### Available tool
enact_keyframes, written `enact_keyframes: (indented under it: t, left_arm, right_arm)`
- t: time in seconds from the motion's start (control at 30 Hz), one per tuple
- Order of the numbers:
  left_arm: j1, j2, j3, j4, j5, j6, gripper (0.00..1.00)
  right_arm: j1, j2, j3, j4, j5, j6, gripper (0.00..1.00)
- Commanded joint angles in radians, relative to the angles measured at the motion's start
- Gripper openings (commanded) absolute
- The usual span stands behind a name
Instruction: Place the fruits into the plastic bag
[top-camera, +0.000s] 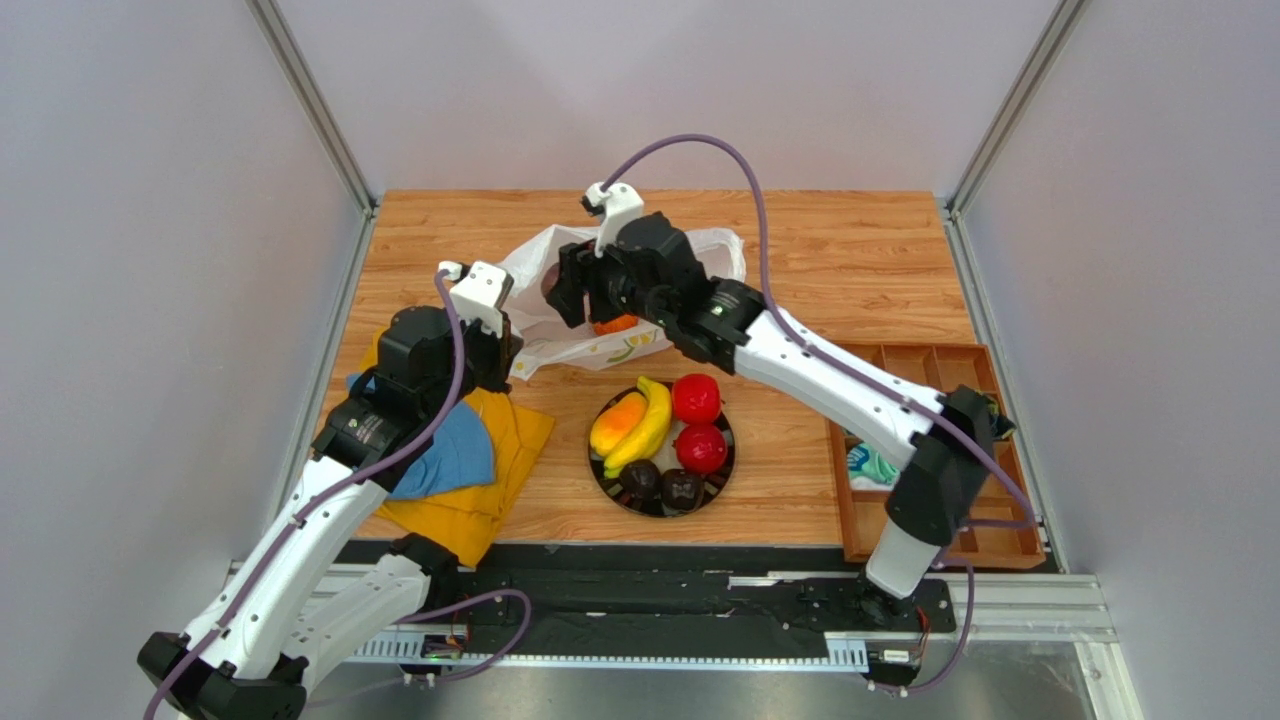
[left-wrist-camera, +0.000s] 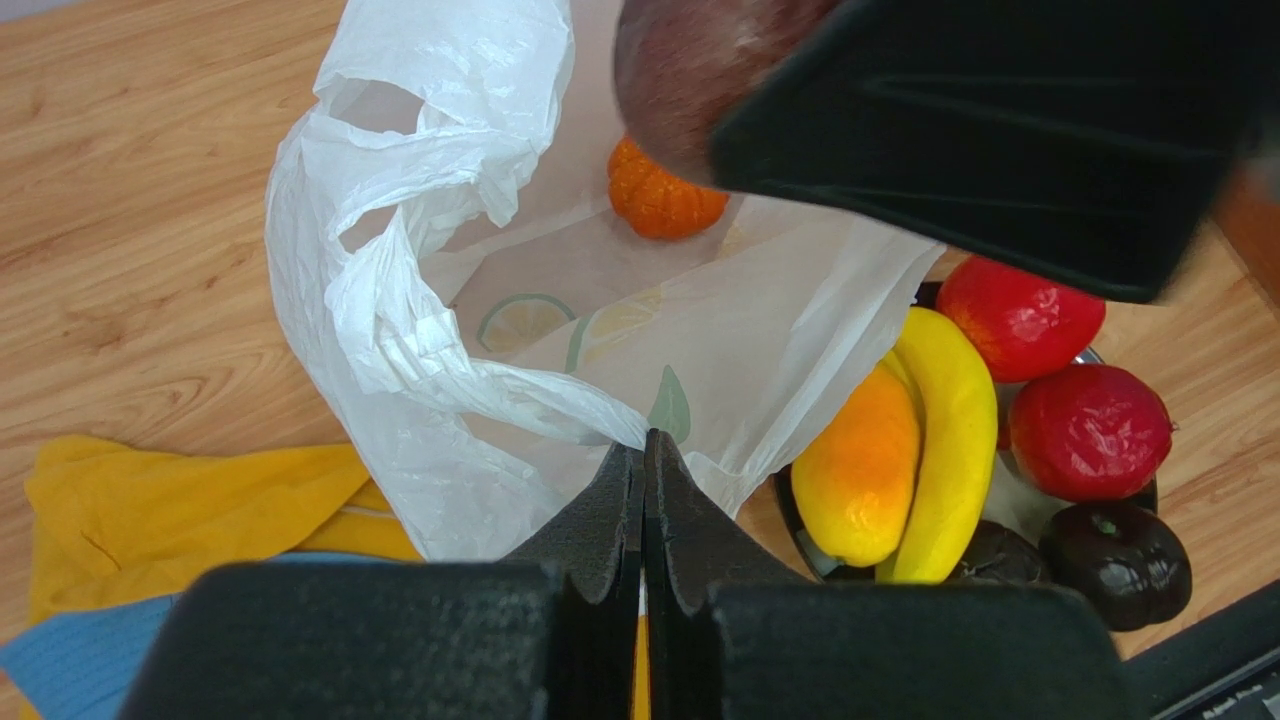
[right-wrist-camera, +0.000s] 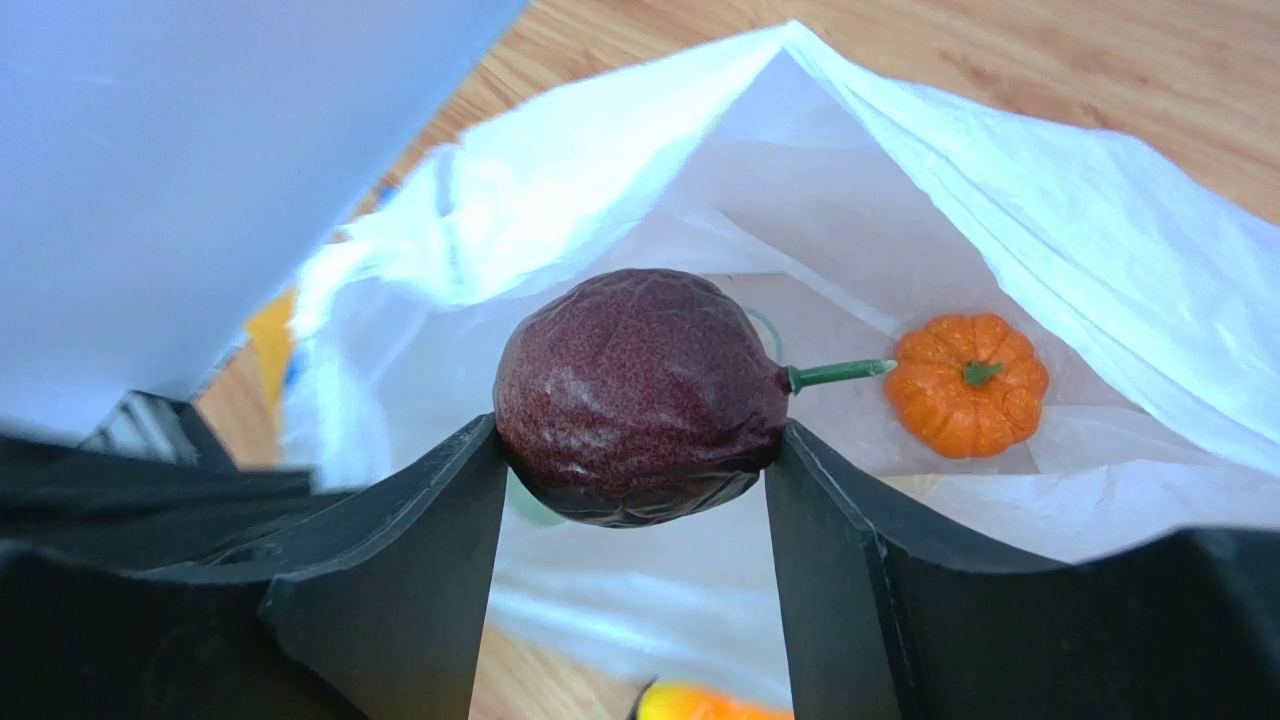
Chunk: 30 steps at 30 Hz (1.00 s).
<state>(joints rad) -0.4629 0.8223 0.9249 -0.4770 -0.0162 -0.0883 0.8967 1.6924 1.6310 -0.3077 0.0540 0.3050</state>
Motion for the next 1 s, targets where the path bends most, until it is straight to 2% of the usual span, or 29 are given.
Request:
enact_keyframes:
  t: [0.0,0.3,0.7,0.8,0.83,0.97]
  left_arm:
    - [-0.002,-0.008,0.045,0.017,0.002,-0.007,0.00]
    - [-0.002,-0.005,0.045,0.017,0.007,-0.007,0.00]
    - [-0.002,0.000,0.043,0.018,0.009,-0.008,0.00]
    - [-0.002,0.003,0.045,0.018,0.009,-0.007,0.00]
    - [-0.002,0.003,0.045,0.018,0.010,-0.007,0.00]
    - [-0.002,0.003,0.045,0.018,0.010,-0.007,0.00]
  right_arm:
    - [-0.019,0.150,0.147,-0.103,0.004,-0.038,0.43]
    - [-0.062,0.349,0.262,-0.174,0.073,-0.041,0.50]
    - [-0.102,0.431,0.247,-0.202,0.060,-0.024,0.59]
    - [-0.104,0.441,0.259,-0.222,0.064,-0.030,0.66]
    - [-0.104,0.443,0.260,-0.226,0.064,-0.032,0.74]
    - [-0.104,0.444,0.265,-0.240,0.061,-0.038,0.86]
